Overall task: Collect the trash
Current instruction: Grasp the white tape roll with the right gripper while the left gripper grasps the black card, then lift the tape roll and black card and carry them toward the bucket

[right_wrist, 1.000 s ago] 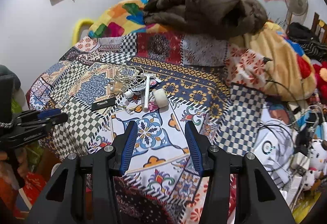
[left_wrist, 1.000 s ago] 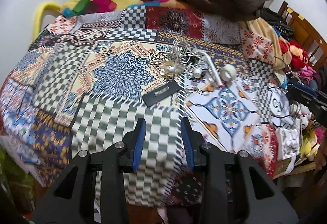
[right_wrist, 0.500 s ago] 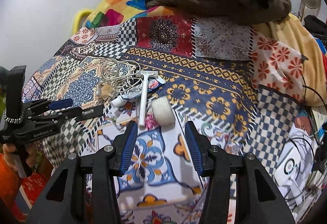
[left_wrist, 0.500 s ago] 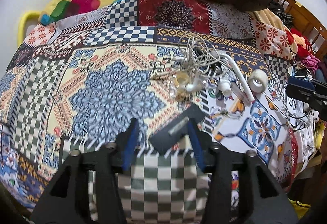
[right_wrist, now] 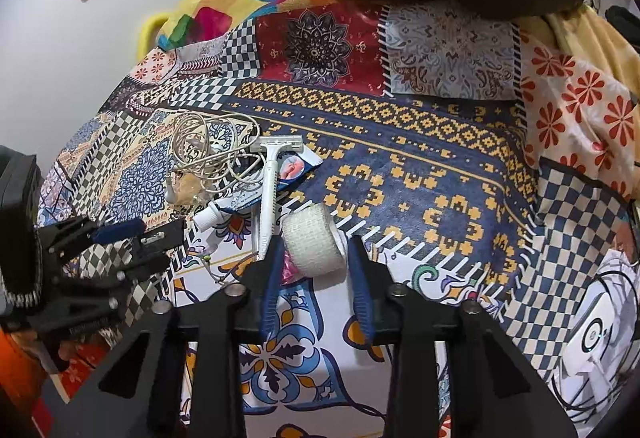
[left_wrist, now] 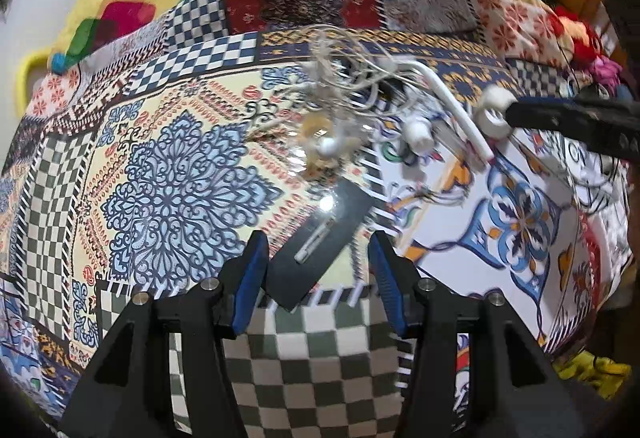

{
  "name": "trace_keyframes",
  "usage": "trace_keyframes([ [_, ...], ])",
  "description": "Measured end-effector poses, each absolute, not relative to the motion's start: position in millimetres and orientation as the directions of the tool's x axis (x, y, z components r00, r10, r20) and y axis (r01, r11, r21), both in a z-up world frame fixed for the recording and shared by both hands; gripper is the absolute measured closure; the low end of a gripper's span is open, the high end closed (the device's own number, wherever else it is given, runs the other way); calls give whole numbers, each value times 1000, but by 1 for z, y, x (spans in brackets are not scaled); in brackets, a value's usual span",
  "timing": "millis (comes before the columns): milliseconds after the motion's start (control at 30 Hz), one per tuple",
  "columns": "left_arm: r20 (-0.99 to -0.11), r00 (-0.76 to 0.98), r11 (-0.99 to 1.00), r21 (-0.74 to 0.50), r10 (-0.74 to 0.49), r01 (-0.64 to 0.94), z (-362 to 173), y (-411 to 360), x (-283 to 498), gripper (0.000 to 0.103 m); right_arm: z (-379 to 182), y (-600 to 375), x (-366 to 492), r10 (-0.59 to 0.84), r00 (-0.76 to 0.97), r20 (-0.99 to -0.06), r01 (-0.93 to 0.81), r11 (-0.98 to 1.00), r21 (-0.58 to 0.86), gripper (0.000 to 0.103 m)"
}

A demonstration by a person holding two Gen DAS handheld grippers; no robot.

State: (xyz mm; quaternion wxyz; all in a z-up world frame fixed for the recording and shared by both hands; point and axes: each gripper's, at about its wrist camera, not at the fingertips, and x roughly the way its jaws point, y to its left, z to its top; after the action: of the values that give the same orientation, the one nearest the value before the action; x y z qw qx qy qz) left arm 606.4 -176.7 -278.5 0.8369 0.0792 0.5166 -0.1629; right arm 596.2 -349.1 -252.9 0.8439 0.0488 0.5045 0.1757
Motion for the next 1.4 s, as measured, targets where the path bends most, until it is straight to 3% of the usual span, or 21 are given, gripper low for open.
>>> trace_keyframes([
  [100, -896, 403, 929, -30, -189, 369, -279, -185, 599, 60, -253, -346, 594, 335, 446, -830, -255, 936, 241, 77],
  [267, -900, 400, 939, -28, -173, 342, -279, -186, 601, 63, -253, -339, 593, 316, 462, -829, -269, 940, 209, 78],
  [433, -902, 402, 954, -31, -156, 299, -280, -187, 613, 76, -246, -349, 584, 331, 480, -812, -244, 940, 239, 79],
  [867, -890, 432, 974, -49, -142, 221, -253, -184, 582, 79, -199, -360, 553, 284, 550, -785, -247, 954, 171, 80],
  [1400, -795, 588, 984, -59, -147, 167, -131, -165, 495, 79, -112, -342, 486, 320, 628, -710, -295, 941, 163, 80],
])
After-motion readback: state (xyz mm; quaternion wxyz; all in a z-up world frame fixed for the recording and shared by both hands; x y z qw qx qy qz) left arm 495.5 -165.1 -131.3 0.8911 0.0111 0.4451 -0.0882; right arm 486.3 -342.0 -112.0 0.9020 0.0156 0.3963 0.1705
